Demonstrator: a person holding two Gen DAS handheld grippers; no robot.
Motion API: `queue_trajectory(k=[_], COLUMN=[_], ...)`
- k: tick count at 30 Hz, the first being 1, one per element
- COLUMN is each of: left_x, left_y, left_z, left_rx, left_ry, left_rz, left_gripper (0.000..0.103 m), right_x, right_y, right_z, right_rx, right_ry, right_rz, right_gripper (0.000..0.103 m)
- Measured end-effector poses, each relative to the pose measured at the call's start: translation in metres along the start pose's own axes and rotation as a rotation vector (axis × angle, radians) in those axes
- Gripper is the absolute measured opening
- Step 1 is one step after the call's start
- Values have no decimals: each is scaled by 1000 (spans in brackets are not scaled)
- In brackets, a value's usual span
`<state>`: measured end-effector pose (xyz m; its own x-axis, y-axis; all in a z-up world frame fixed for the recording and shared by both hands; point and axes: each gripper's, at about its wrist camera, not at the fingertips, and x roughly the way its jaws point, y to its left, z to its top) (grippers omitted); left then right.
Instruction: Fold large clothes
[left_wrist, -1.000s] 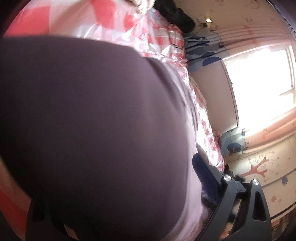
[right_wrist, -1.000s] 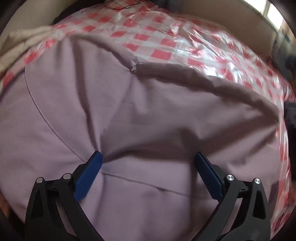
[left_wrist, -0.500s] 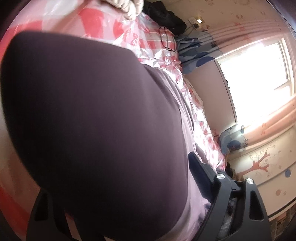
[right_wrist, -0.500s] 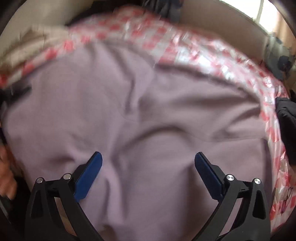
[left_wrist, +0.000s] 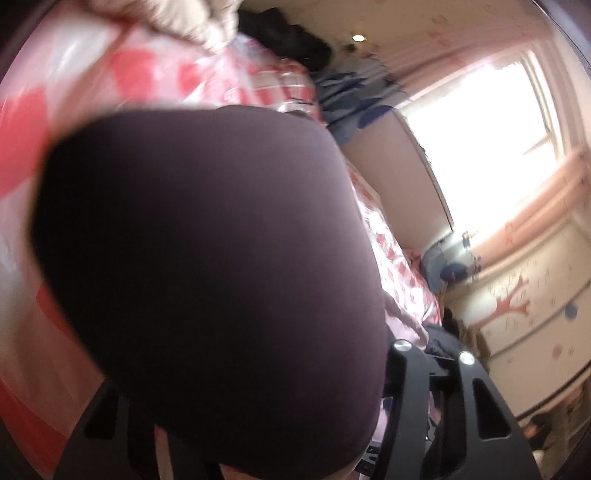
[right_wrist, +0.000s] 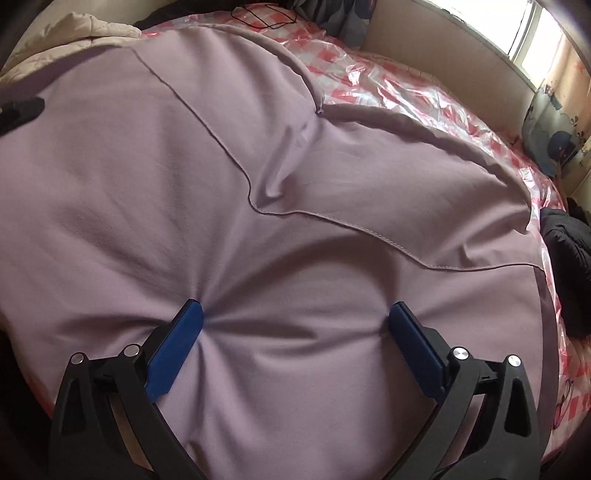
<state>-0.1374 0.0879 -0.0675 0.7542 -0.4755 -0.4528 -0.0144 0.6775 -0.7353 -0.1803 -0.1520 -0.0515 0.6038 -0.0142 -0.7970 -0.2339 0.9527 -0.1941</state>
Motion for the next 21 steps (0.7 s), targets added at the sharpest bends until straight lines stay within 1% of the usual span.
queue_trajectory(k=[2, 3, 4, 6, 8, 9, 10, 11, 12, 13, 14, 15, 17, 18, 19, 20, 21], left_x=[-3, -12, -19, -30, -29, -29, -18, -16, -21, -22, -20, -13, 6, 7, 17, 29, 16], left_y=[-10, 0, -1, -23, -52, -76, -100, -120, -129, -148, -158, -176, -211, -218, -230, -243, -246], left_z=[0, 7, 12, 8, 6, 2, -1, -6, -14, -25, -32, -41, -64, -79, -94, -112, -149], left_rx=[42, 55, 74, 128, 201, 265, 309, 361, 399, 459, 494, 551, 654, 688, 732, 779, 820], left_ry=[-5, -6, -8, -10, -10, -9, -9, -9, -9, -6, -2, 2, 23, 36, 53, 78, 102], left_rz=[-4, -8, -17, -28, -42, -46, -48, -54, -55, -54, -55, -55, -57, -62, -67, -73, -76], left_gripper=[49, 47, 46, 43, 42, 42, 42, 42, 42, 42, 42, 42, 42, 42, 42, 42, 42], right_x=[0, -1, -2, -6, -12, -13, -16, -20, -28, -38, -50, -64, -79, -81, -81, -80, -83], right_y=[-1, -1, 1, 3, 2, -3, -8, -15, -27, -41, -57, -81, -131, -169, -200, -230, -269], right_z=[-5, -7, -9, -12, -15, -13, -12, -10, -10, -12, -17, -25, -42, -57, -69, -82, -97], right_rx=[6, 9, 11, 14, 24, 31, 28, 22, 34, 63, 98, 150, 278, 392, 490, 588, 689], right_ry=[-16, -25, -31, -37, -31, -17, -1, 19, 24, 3, -29, -65, -96, -101, -101, -106, -120], right_rz=[3, 6, 6, 11, 33, 60, 84, 117, 163, 190, 198, 218, 306, 395, 469, 525, 524], right_gripper=[97, 97, 97, 97, 97, 97, 97, 97, 97, 97, 97, 97, 97, 97, 97, 97, 97])
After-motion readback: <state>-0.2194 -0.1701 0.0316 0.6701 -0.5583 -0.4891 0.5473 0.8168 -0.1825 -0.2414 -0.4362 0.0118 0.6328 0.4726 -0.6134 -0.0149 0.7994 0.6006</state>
